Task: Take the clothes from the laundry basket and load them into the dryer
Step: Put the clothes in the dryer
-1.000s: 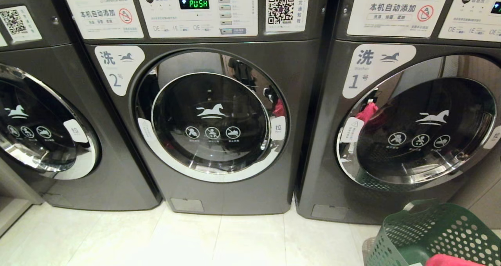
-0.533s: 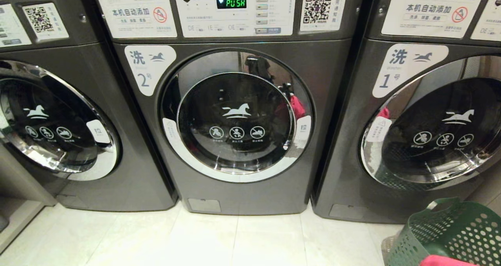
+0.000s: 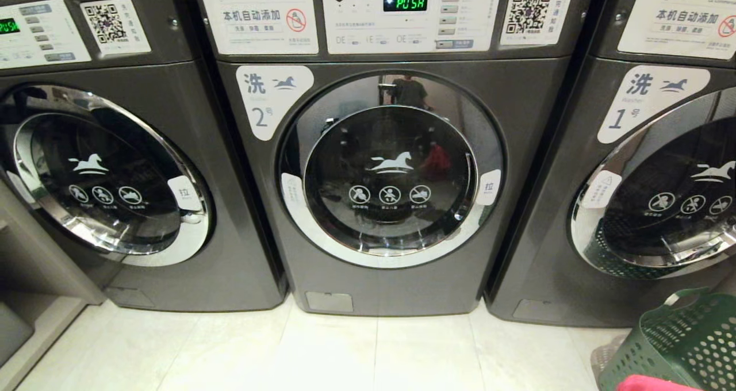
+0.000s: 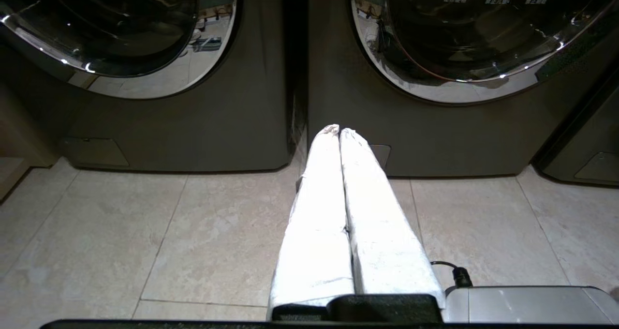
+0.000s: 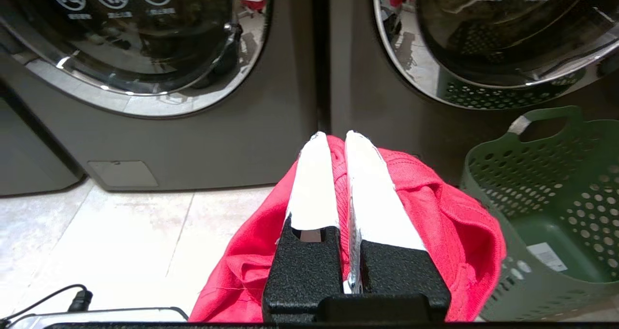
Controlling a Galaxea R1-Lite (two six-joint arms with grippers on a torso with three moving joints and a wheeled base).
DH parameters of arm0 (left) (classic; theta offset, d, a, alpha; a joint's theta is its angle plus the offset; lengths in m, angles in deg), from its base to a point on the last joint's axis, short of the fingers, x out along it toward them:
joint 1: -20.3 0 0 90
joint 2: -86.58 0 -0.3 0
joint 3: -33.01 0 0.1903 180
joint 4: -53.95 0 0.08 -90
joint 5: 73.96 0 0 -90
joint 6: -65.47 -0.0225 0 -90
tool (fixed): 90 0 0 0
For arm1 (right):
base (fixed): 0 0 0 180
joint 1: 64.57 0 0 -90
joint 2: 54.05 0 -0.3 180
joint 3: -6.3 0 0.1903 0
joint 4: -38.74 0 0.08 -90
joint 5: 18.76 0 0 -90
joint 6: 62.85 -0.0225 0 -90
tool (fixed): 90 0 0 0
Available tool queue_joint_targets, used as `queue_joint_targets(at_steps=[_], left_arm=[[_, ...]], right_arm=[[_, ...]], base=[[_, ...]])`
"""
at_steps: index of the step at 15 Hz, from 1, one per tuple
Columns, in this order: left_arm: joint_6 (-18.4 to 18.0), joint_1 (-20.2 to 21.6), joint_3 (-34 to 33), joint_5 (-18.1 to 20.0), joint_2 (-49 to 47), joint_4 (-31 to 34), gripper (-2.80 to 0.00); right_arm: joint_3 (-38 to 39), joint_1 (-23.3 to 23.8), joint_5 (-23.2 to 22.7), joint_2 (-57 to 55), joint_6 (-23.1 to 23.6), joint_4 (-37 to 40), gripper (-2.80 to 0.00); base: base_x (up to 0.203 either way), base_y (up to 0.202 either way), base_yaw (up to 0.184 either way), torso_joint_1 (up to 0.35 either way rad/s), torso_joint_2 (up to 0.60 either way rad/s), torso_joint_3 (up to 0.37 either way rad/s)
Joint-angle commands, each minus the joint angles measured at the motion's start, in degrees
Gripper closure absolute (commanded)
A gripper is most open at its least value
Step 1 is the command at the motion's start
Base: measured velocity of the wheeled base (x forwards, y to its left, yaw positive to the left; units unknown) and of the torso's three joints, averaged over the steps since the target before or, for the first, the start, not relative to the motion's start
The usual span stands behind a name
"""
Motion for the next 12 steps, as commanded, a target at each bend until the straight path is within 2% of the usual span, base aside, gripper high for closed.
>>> queue_joint_targets(at_steps=[1,7,12], left_arm=[[0.0,0.0,0.0,0.0,0.1,0.0,0.0],[0.0,0.0,0.0,0.0,0.1,0.0,0.0],[0.0,0.0,0.0,0.0,0.1,0.0,0.0]], right_arm=[[0.0,0.0,0.0,-0.1,0.0,0.0,0.0],[0.0,-0.1,0.0,-0.1,0.0,0.0,0.0],[0.0,0.0,0.0,-0.1,0.0,0.0,0.0]], base=[[0.0,0.197,0.004,0.005,0.0,0.005],[0.0,0.188,0.0,0.002,0.0,0.002],[0.0,0.021,-0.001,0.001,0.0,0.001]])
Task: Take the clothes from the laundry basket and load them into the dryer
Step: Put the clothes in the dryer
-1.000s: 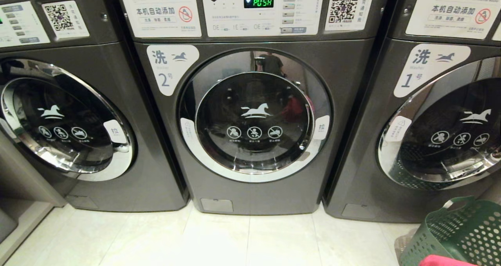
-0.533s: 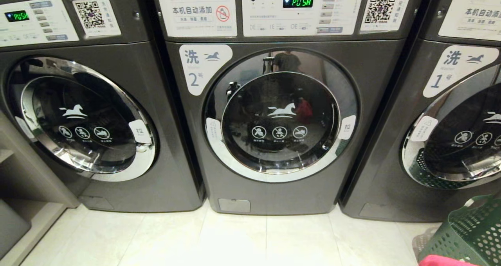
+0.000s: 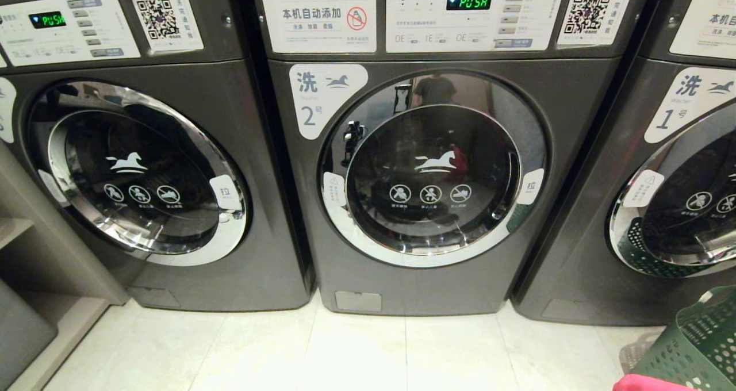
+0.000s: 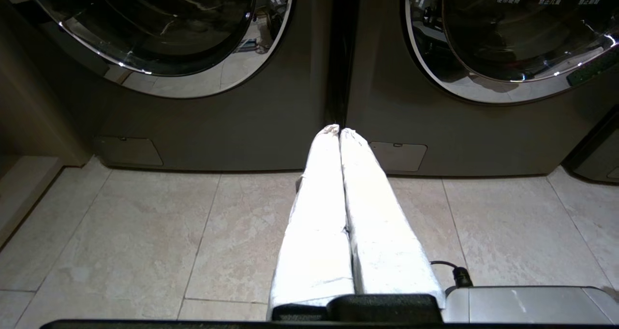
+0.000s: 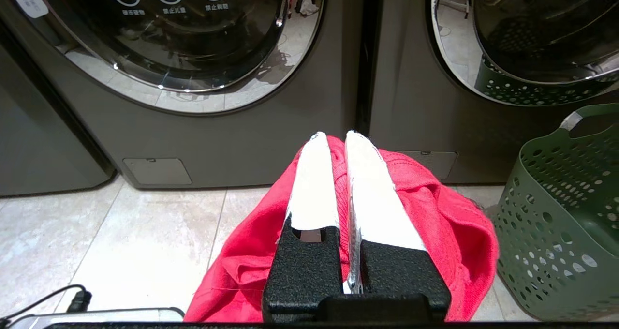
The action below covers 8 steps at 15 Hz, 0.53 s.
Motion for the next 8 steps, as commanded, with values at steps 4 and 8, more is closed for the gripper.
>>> queue_joint_targets(at_steps=[4,8], left_arm=[[0.0,0.1,0.0,0.0,0.1,0.0,0.0],[0.0,0.1,0.0,0.0,0.1,0.0,0.0]], right_arm=[[0.0,-0.1,0.0,-0.1,0.0,0.0,0.0],[0.0,-0.1,0.0,-0.1,0.0,0.0,0.0]], base=[[0.057,0.0,0.0,0.001,0.0,0.005],[0.195,0.0,0.001,0.002,0.0,0.002]])
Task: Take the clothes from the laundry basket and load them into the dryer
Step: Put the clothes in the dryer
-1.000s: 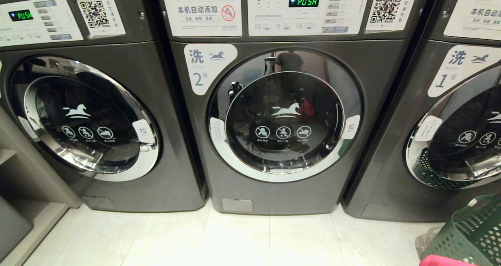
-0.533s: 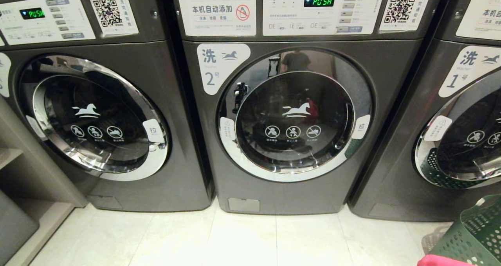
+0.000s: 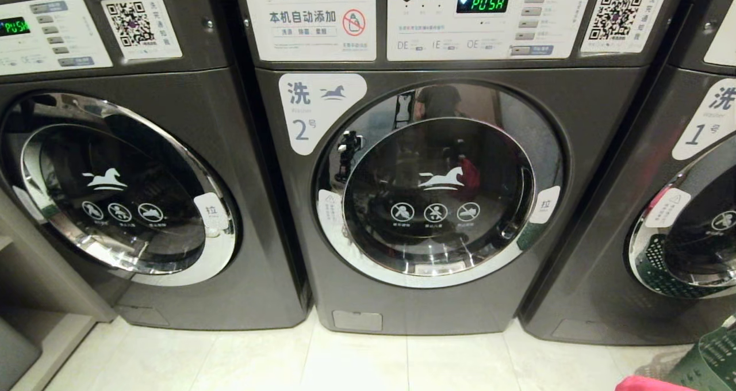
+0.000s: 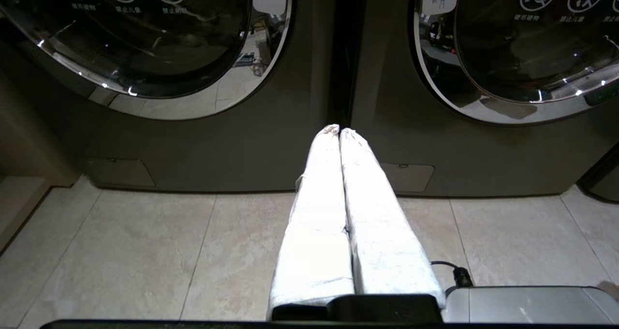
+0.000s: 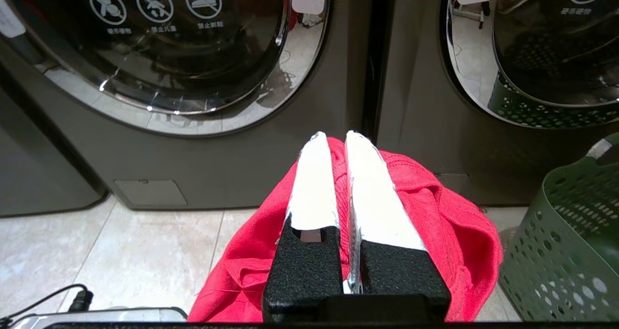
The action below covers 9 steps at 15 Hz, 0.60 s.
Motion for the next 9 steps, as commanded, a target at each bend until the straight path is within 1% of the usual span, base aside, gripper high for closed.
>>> queue_joint_targets(at_steps=[1,9], left_arm=[[0.0,0.0,0.0,0.0,0.1,0.0,0.0],[0.0,0.0,0.0,0.0,0.1,0.0,0.0]], right_arm=[[0.0,0.0,0.0,-0.1,0.0,0.0,0.0],[0.0,0.0,0.0,-0.1,-0.1,0.0,0.0]], base=[[0.197,0.0,-0.001,0.002,0.0,0.006],[0.195,0.0,0.001,0.002,0.0,0.002]])
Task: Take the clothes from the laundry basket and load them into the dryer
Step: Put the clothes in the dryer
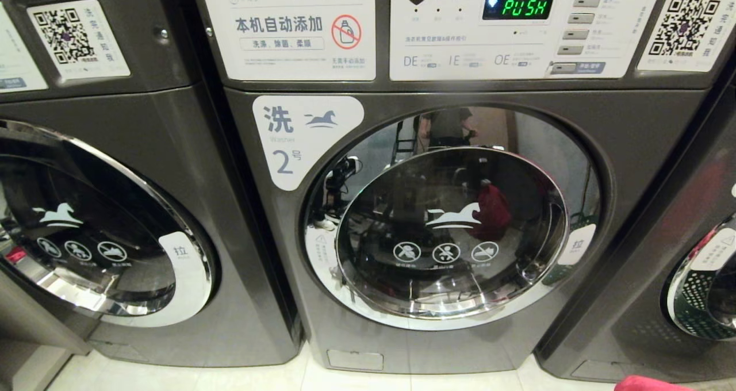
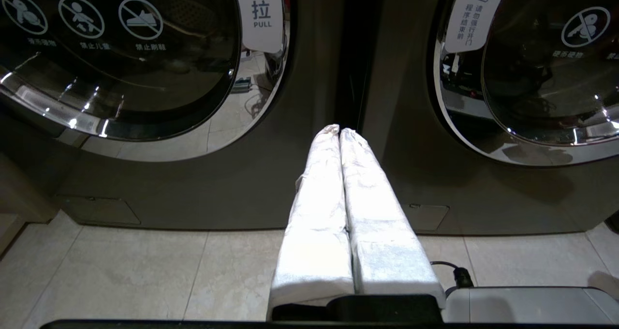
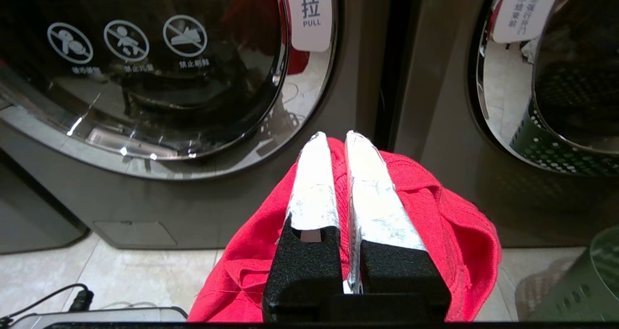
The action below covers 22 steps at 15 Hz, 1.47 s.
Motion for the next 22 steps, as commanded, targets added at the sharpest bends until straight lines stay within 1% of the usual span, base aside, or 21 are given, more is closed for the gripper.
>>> queue_joint_targets(at_steps=[1,5,12,17,22], left_arm=[[0.0,0.0,0.0,0.0,0.1,0.0,0.0],[0.0,-0.1,0.0,0.0,0.1,0.0,0.0],[0.0,0.0,0.0,0.0,0.1,0.0,0.0],[0.0,0.0,0.0,0.0,0.1,0.0,0.0],[0.0,0.0,0.1,0.0,0.1,0.0,0.0]], right_arm=[[0.0,0.0,0.0,-0.1,-0.1,0.0,0.0],[0.0,0.0,0.0,-0.1,0.0,0.0,0.0],[0.0,0.0,0.0,-0.1,0.1,0.0,0.0],[0.0,0.0,0.0,-0.1,0.1,0.0,0.0],[0.0,0.0,0.0,-0.1,0.2,0.0,0.0]], base=[[0.195,0.0,0.002,0.0,0.0,0.002],[0.18,0.0,0.001,0.0,0.0,0.002],[0.01,0.0,0.0,0.001,0.0,-0.001],[0.0,0.0,0.0,0.142,-0.23,-0.213],[0.0,0.0,0.0,0.097,-0.53,-0.236]])
